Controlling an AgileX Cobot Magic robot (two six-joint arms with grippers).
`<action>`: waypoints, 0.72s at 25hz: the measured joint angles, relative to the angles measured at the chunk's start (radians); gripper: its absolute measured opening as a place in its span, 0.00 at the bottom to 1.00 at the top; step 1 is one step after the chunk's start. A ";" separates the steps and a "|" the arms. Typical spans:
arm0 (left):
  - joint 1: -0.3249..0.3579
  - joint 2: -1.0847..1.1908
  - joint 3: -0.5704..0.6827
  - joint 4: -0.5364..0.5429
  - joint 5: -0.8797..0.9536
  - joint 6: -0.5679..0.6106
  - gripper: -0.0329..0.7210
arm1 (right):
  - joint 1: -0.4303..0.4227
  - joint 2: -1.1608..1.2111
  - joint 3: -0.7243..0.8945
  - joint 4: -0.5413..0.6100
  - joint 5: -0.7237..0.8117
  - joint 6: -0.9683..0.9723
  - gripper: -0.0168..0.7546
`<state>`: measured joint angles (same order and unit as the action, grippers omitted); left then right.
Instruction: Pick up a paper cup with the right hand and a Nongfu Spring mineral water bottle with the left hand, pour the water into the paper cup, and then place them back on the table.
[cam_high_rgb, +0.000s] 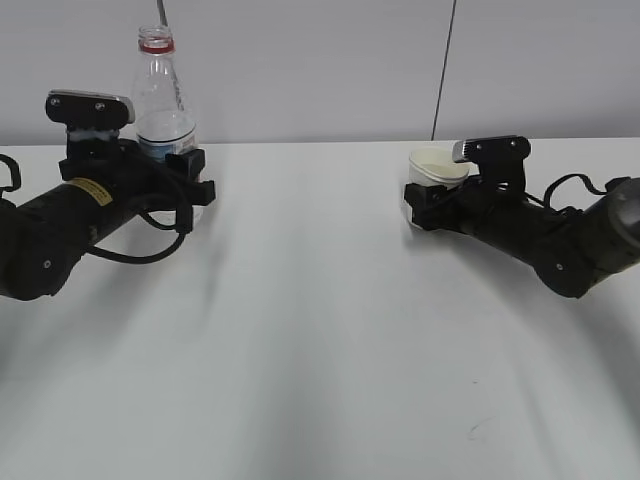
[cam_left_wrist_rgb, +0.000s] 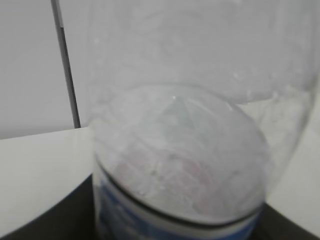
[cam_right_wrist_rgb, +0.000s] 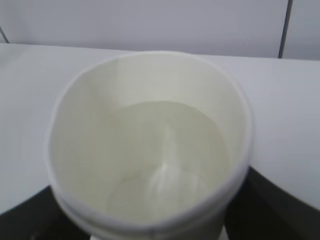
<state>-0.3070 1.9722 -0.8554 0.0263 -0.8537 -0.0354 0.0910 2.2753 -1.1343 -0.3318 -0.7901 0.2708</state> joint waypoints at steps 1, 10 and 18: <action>0.000 0.000 0.000 0.000 -0.001 0.000 0.56 | 0.000 0.006 -0.003 0.002 0.000 0.000 0.68; 0.000 0.000 0.000 0.006 -0.001 0.000 0.56 | 0.000 0.023 -0.017 0.011 -0.007 -0.008 0.68; 0.000 0.000 0.000 0.009 -0.001 -0.001 0.56 | 0.000 0.023 -0.017 -0.004 -0.001 -0.011 0.86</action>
<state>-0.3070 1.9722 -0.8554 0.0354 -0.8544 -0.0360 0.0910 2.2980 -1.1511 -0.3355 -0.7911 0.2598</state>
